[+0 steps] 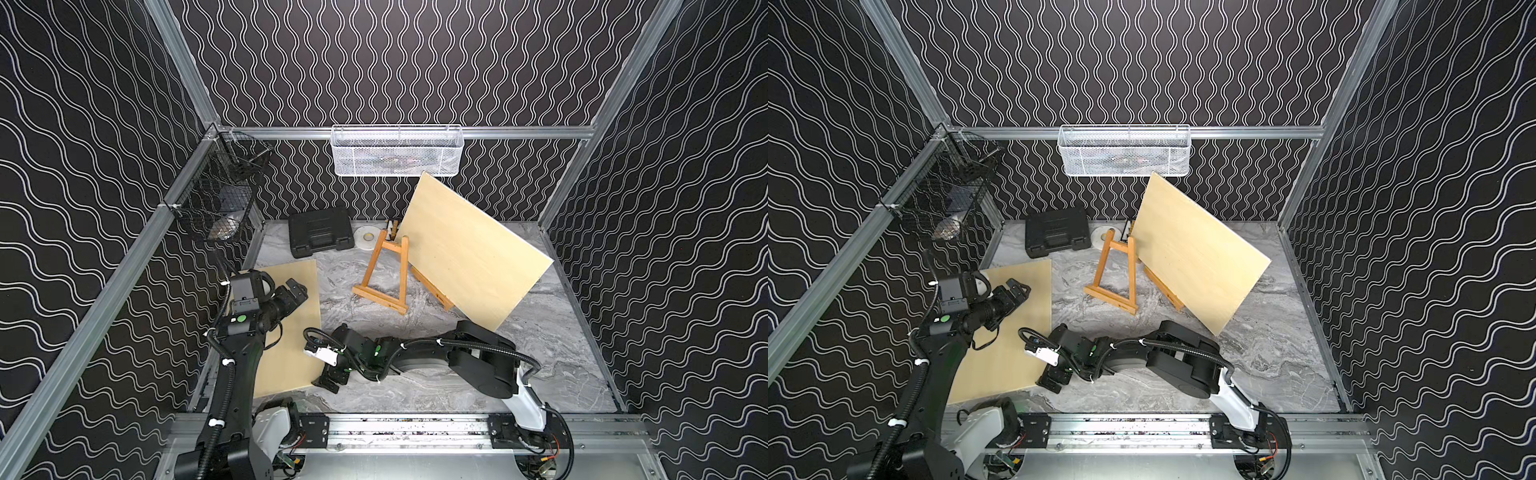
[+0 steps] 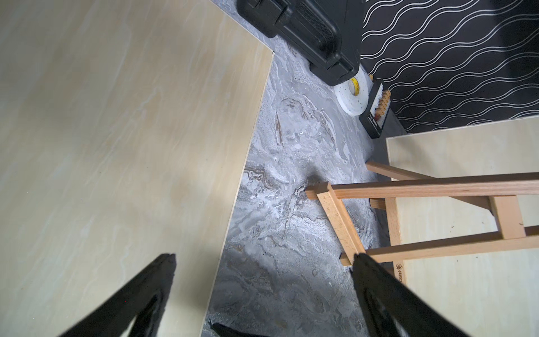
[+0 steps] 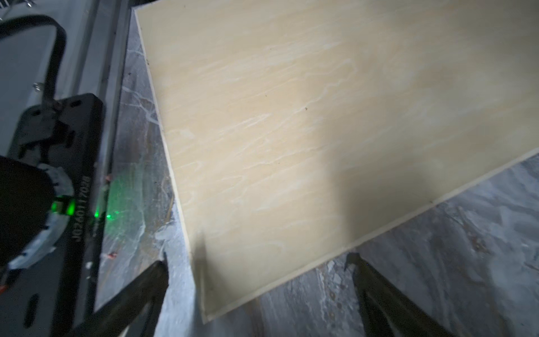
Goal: Assemble the easel
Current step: Adjust the drawing board at the center of the board.
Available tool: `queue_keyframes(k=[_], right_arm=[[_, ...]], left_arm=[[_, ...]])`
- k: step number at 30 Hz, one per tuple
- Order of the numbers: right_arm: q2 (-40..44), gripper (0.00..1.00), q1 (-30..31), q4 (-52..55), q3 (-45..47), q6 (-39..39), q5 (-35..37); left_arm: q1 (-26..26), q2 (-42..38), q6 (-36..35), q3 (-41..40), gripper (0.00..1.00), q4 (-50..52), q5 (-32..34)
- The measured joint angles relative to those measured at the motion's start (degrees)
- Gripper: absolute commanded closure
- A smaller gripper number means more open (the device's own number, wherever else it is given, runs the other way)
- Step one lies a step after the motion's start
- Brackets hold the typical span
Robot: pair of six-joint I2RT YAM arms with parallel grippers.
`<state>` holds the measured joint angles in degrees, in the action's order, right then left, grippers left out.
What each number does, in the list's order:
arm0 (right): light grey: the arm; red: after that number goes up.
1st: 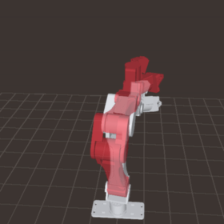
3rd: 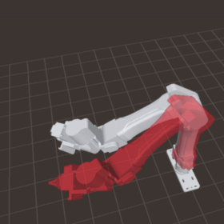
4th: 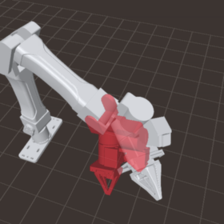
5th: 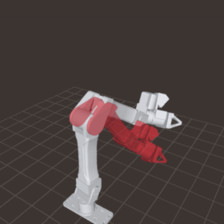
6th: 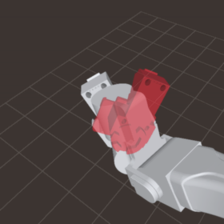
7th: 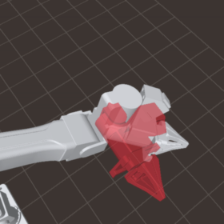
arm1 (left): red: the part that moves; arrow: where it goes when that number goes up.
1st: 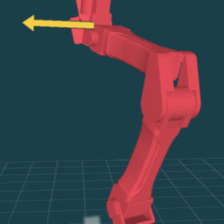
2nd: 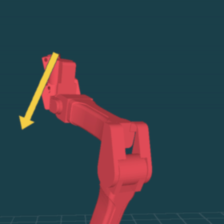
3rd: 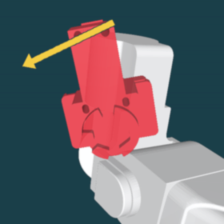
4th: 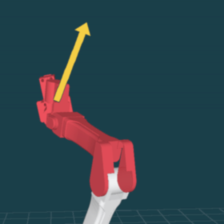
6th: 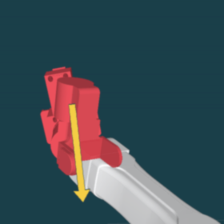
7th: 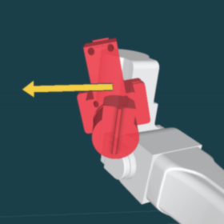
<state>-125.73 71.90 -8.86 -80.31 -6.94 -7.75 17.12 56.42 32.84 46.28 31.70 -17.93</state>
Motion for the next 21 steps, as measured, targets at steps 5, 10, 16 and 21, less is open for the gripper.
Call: queue_keyframes(k=[5,10,16,21], right_arm=[[-1.42,0.0,0.26,0.42,-2.16,-2.34,0.61],[-2.21,0.0,1.25,0.48,-3.37,-5.01,1.38],[-4.2,0.0,1.9,1.66,-5.46,-8.11,1.88],[-4.92,0.0,2.25,1.2,-5.66,-10.62,2.99]], left_arm=[[0.04,0.02,-0.04,0.24,0.01,-0.04,0.07],[0.04,0.04,-0.2,0.7,0.01,-0.04,0.26],[0.04,0.02,-0.72,1.42,0.01,0.02,1.7],[0.07,-0.24,-1.46,2.25,0.01,0.96,4.07]])
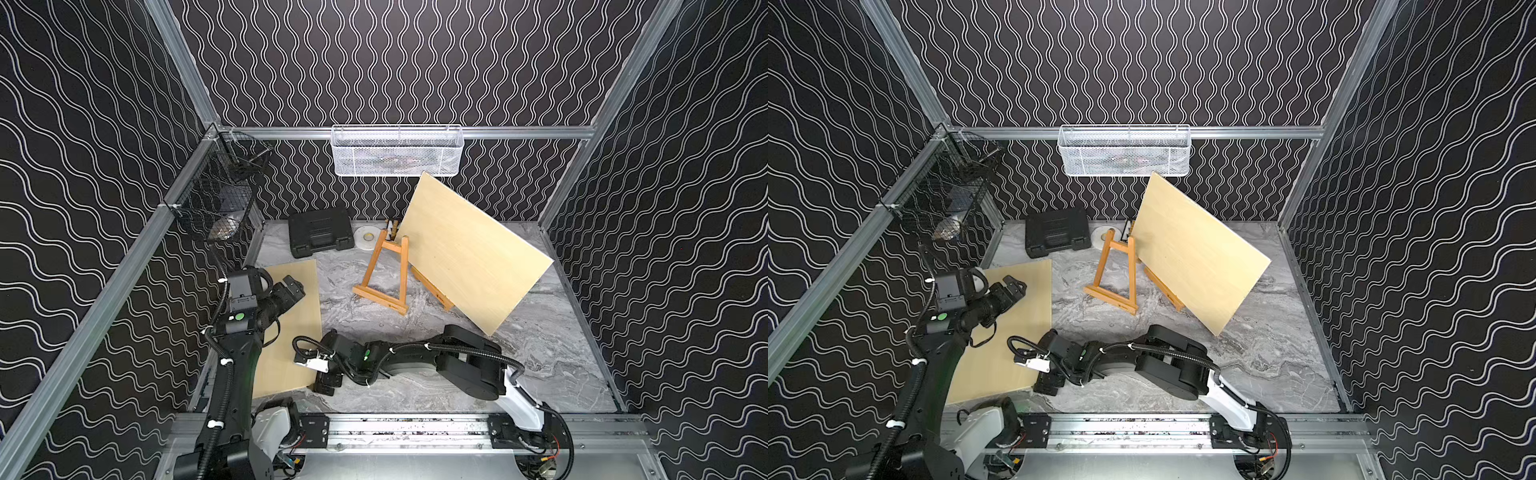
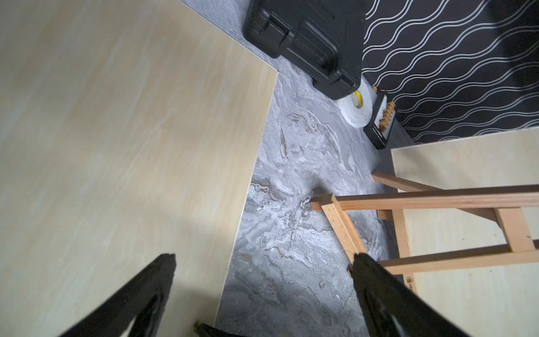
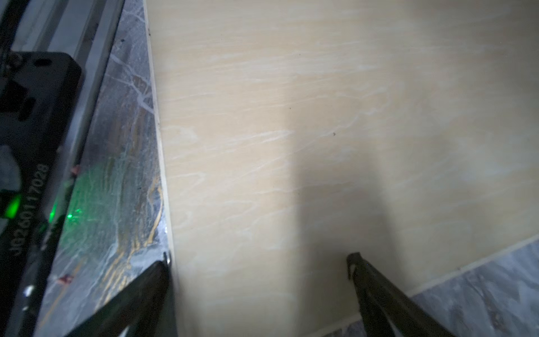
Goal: Assemble the easel
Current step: Adjust the drawing board at the center of the board.
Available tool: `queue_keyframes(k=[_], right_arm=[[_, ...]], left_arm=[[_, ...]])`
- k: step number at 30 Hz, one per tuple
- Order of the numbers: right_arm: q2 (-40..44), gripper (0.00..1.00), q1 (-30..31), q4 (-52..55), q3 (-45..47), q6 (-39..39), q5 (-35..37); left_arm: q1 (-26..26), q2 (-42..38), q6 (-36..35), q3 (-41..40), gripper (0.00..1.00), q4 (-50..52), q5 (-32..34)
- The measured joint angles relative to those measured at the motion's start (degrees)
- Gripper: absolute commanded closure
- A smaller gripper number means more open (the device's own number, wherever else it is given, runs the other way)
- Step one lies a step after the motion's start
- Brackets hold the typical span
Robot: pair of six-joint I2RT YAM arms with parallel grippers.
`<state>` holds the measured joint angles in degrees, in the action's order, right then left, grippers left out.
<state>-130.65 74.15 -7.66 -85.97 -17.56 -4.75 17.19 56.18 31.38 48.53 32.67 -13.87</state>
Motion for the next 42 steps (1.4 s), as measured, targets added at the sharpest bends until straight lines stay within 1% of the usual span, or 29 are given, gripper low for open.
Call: queue_keyframes(k=[9,15,21,27,29,33,37,42], right_arm=[[1.22,0.06,-0.55,-4.55,4.11,-0.26,2.29],[3.78,0.14,-3.23,-5.29,7.87,-0.28,2.4],[7.1,0.15,-5.64,-5.81,12.48,-1.51,3.72],[11.82,0.14,-7.34,-4.87,17.66,-2.97,6.05],[13.05,0.13,-7.34,-3.8,18.18,-3.28,7.1],[17.2,0.09,-7.28,-3.41,18.95,-2.36,6.67],[19.82,0.05,-7.28,-3.76,18.82,2.49,5.35],[21.73,0.01,-7.28,-1.51,18.32,10.34,4.44]], left_arm=[[-0.02,-1.16,-0.07,-0.24,0.01,0.83,3.06],[-0.02,-1.4,-0.07,-0.72,0.01,0.98,3.54],[-0.02,-1.33,-0.04,-0.98,0.01,1.09,3.58],[-0.02,-0.79,-0.04,-1.09,0.01,0.7,3.61],[-0.02,-0.42,-0.04,-1.29,0.01,0.52,3.65],[-0.02,0.26,-0.04,-1.33,0.01,0.17,4.11],[-0.02,0.83,-0.07,-2.12,0.01,-1.05,4.55],[0.02,2.34,-1.33,-2.56,0.01,-3.15,6.6]])
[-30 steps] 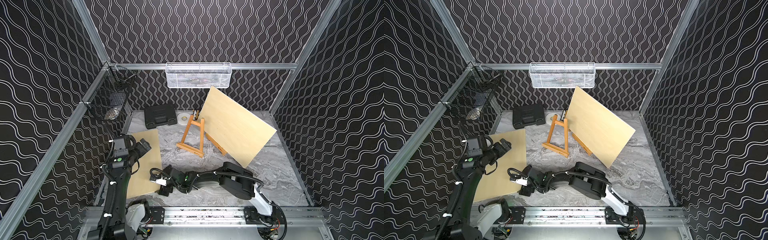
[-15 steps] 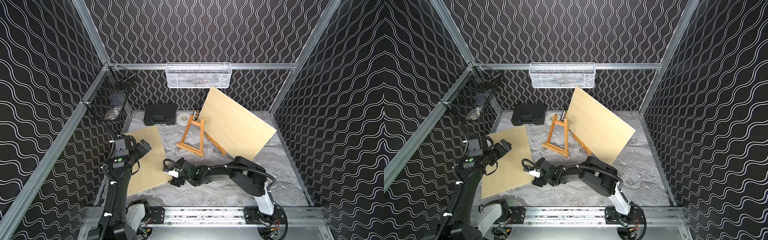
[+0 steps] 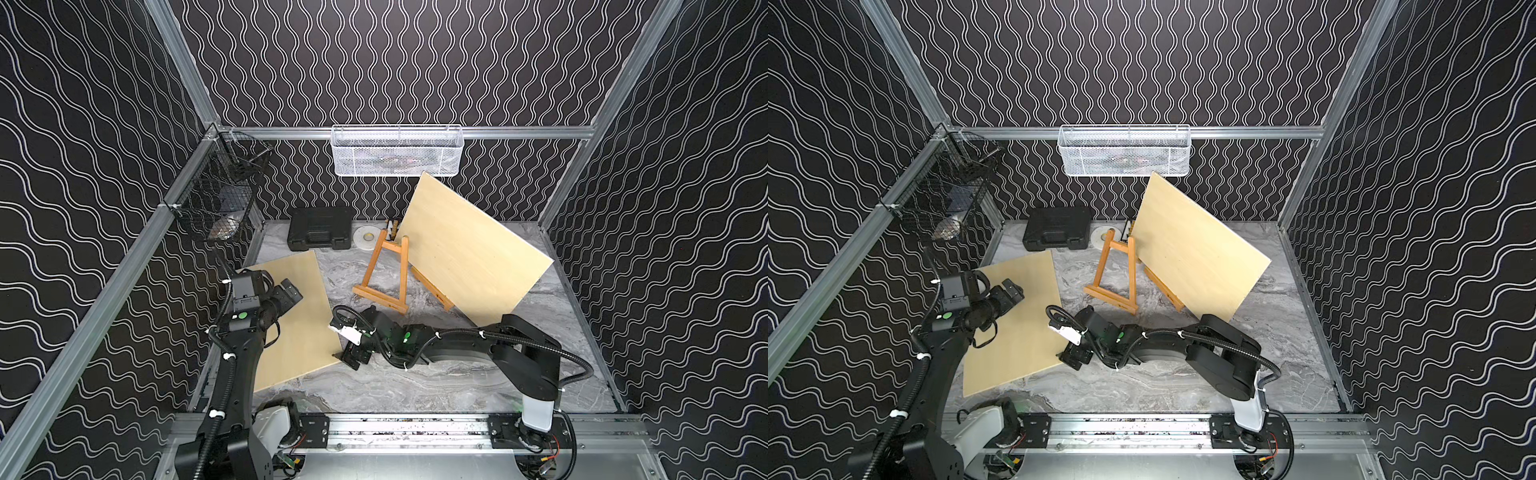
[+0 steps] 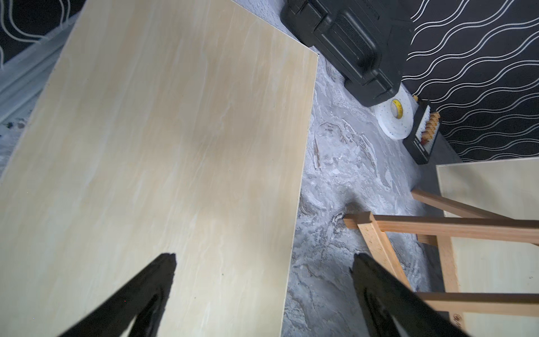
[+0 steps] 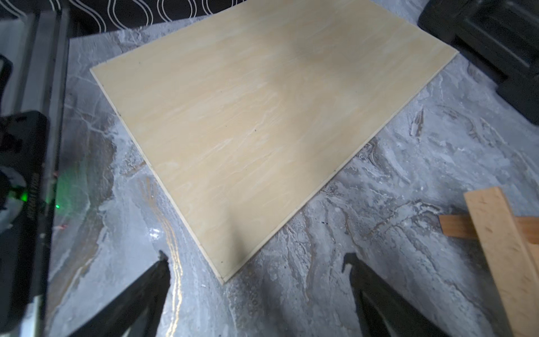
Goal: Assemble the easel
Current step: Adjust the drawing board at the center of the board.
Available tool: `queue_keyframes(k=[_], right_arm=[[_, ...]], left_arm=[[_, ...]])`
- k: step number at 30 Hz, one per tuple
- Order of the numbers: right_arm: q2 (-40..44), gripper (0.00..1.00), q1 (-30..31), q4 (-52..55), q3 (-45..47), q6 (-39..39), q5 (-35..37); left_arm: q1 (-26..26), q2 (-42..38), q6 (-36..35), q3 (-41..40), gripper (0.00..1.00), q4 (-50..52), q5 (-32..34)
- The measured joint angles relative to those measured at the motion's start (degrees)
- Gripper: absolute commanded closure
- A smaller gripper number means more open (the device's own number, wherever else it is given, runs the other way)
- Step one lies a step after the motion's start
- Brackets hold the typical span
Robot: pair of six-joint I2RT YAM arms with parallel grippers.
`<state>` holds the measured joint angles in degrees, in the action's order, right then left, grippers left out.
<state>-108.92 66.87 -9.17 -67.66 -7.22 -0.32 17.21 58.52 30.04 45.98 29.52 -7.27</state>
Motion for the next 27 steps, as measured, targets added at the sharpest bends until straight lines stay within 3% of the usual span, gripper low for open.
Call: queue_keyframes(k=[6,18,27], right_arm=[[1.49,0.0,-0.02,3.1,-1.77,8.07,-0.33],[-1.36,0.0,-1.33,9.2,-5.97,23.12,-0.24],[-1.33,0.0,-5.2,9.27,-5.09,29.59,-4.24]], left_arm=[[2.12,1.14,-2.19,-0.26,0.01,-2.32,4.24],[15.23,10.32,-2.49,-1.9,0.01,-7.26,6.91],[17.7,14.38,0.17,-1.75,0.01,-10.88,11.15]])
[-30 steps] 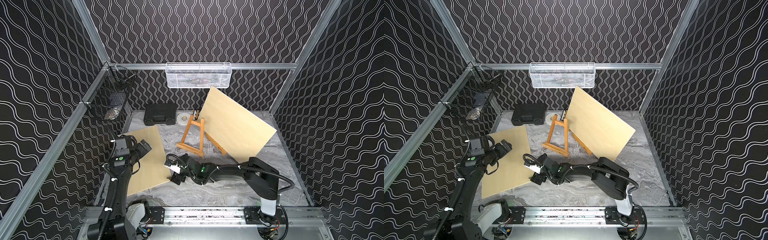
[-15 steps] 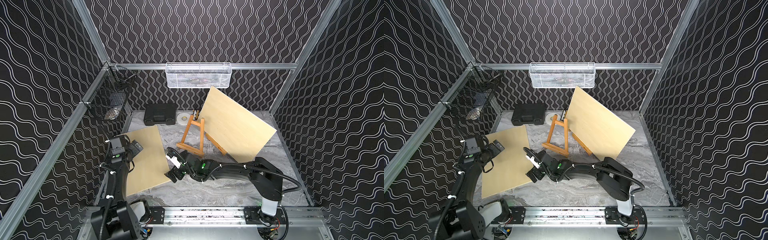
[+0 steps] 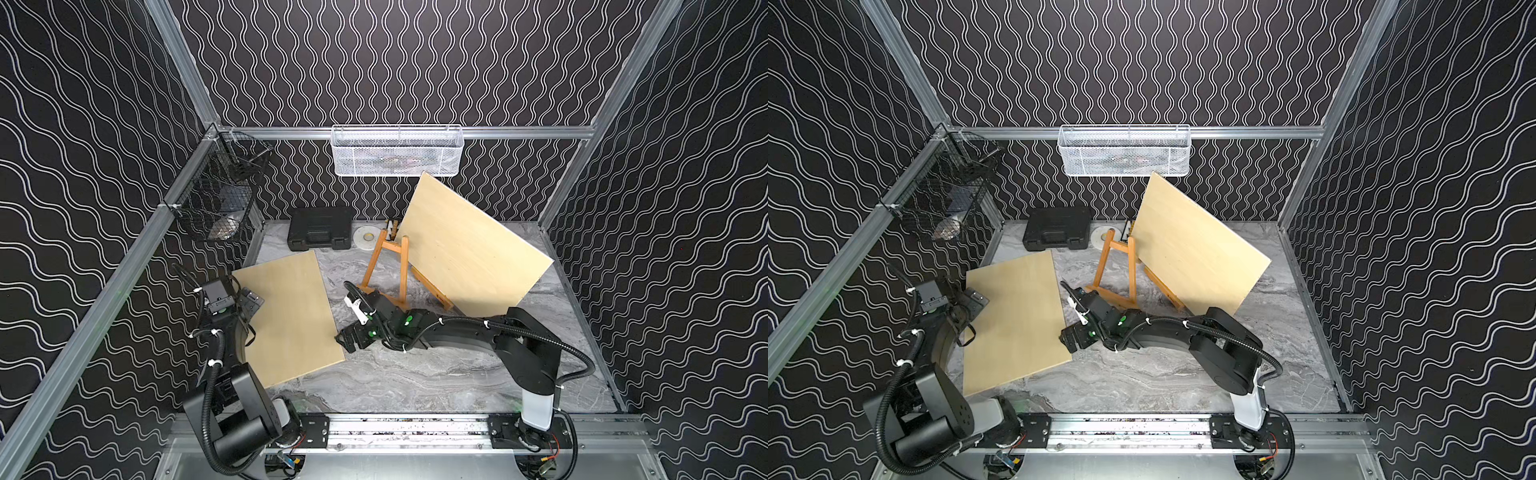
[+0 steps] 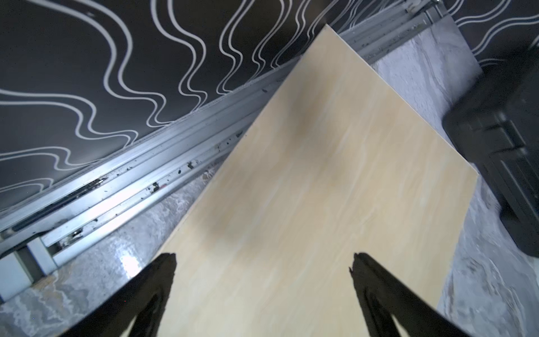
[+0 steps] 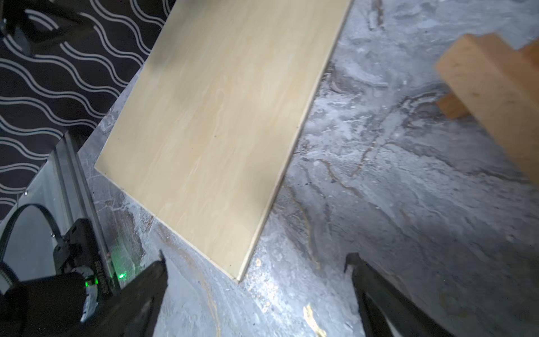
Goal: Assemble the easel
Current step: Adjust the drawing board at the center of the board.
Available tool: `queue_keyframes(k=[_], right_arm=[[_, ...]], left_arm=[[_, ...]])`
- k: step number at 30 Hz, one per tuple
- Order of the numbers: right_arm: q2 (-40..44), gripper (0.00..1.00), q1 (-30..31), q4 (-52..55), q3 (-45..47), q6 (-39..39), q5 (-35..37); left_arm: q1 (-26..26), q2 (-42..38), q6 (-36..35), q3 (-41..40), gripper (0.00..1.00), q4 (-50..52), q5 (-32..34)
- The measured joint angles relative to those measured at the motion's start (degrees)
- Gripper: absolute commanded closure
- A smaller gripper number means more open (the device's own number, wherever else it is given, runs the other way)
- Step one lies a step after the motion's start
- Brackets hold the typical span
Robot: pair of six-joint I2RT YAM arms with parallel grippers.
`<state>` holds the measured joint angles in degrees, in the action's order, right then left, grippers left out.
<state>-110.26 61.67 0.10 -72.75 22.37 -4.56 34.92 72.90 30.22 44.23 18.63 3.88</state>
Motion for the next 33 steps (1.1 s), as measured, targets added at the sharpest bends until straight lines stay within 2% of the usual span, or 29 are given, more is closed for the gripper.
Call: queue_keyframes(k=[5,10,23,33], right_arm=[[-1.9,0.0,-0.66,0.0,-1.01,3.78,-2.64],[-3.93,0.0,-0.94,0.0,-3.45,6.78,-4.35],[-9.81,0.0,-1.75,1.68,-9.35,10.82,-5.99],[-14.91,0.0,-3.26,3.41,-13.9,14.25,-5.29]], left_arm=[[2.45,4.39,1.29,-1.29,0.01,-2.34,0.26],[6.4,7.56,4.37,-4.22,0.01,-4.02,-2.47],[7.58,12.72,6.05,-3.8,0.01,-6.8,-5.09],[7.65,10.82,7.28,-6.36,0.01,-9.09,-6.32]])
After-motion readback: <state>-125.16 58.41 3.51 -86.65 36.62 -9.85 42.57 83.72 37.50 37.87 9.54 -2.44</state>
